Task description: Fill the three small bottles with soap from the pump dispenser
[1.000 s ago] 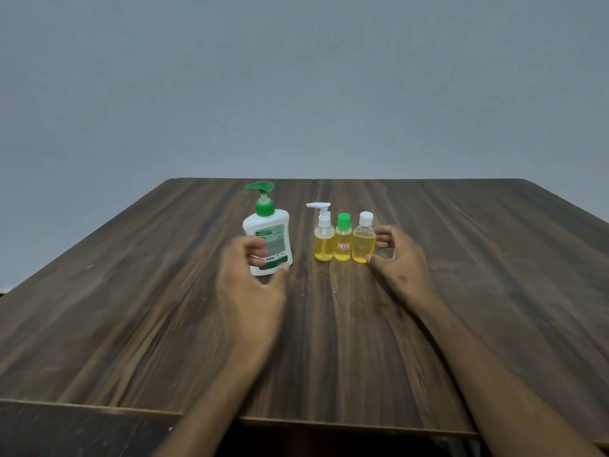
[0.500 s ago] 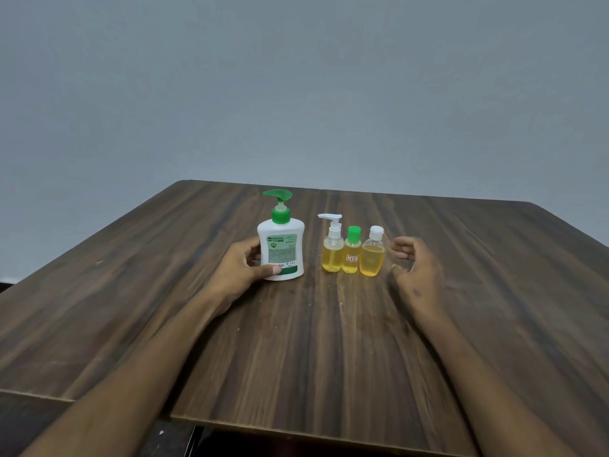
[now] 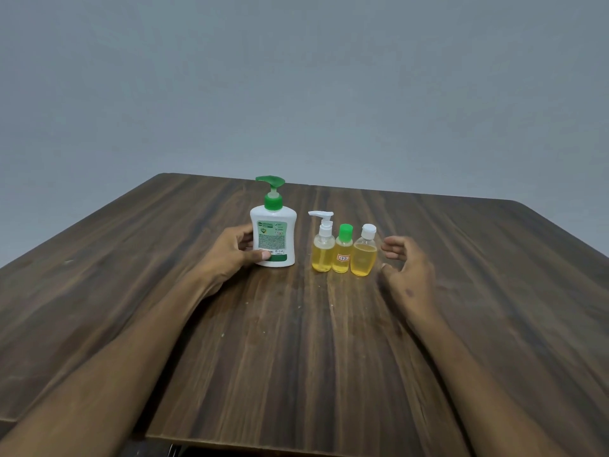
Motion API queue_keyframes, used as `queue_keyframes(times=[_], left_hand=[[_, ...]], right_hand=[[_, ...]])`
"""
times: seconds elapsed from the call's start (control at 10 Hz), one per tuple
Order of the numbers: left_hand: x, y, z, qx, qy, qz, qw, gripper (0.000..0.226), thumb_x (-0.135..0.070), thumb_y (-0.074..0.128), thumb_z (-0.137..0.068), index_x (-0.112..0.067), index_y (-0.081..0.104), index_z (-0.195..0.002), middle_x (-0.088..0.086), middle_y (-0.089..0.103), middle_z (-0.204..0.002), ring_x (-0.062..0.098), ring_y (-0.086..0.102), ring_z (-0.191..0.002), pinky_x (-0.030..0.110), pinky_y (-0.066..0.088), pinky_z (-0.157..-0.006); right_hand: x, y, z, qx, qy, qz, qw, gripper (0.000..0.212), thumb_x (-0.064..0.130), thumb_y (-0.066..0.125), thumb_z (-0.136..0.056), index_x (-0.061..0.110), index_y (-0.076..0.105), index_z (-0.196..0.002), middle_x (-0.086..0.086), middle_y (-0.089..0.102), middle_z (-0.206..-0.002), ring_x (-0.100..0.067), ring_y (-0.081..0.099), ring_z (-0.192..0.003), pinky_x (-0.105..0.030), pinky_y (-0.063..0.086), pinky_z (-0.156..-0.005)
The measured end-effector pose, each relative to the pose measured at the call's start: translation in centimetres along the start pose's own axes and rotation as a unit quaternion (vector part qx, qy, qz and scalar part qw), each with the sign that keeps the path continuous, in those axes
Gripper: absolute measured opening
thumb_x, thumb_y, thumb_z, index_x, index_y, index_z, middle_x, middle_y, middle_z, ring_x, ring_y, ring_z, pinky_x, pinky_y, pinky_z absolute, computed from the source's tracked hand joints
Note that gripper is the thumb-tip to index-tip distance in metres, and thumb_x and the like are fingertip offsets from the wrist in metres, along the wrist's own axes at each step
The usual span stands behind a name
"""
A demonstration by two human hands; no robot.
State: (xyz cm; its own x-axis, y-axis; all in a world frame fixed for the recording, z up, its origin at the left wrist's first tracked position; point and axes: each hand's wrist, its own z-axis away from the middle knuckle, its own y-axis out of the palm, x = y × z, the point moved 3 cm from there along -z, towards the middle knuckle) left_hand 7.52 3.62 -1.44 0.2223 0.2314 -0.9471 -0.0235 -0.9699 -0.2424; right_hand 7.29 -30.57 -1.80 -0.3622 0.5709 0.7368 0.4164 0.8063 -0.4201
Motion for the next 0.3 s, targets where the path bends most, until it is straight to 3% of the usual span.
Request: queue_keyframes(times=[0.2, 0.3], left_hand=[[-0.01, -0.05, -0.23, 0.008, -0.008, -0.005, 1.000, 0.053, 0.008, 0.079, -0.088, -0.013, 0.070, -0.136, -0.001, 0.079, -0.127, 0.017, 0.074, -0.121, 0.043, 0.053, -0.115], [-0.25, -0.64, 0.57, -0.037, -0.013, 0.008, 0.999, 0.071, 0.009, 0.085, -0.082, -0.015, 0.064, -0.146, 0.000, 0.073, -0.138, 0.017, 0.069, -0.130, 0.047, 0.048, -0.120]], right_hand=[[-0.04, 0.44, -0.04, 0.023, -0.005, 0.025, 0.999, 0.038, -0.004, 0.067, -0.079, 0.014, 0.067, -0.112, 0.006, 0.070, -0.102, -0.007, 0.065, -0.090, -0.001, 0.043, -0.072], [-0.11, 0.88, 0.10, 0.033, -0.003, 0.046, 0.998, 0.039, -0.007, 0.061, -0.078, 0.013, 0.069, -0.111, 0.004, 0.071, -0.101, -0.011, 0.065, -0.088, 0.001, 0.042, -0.071]])
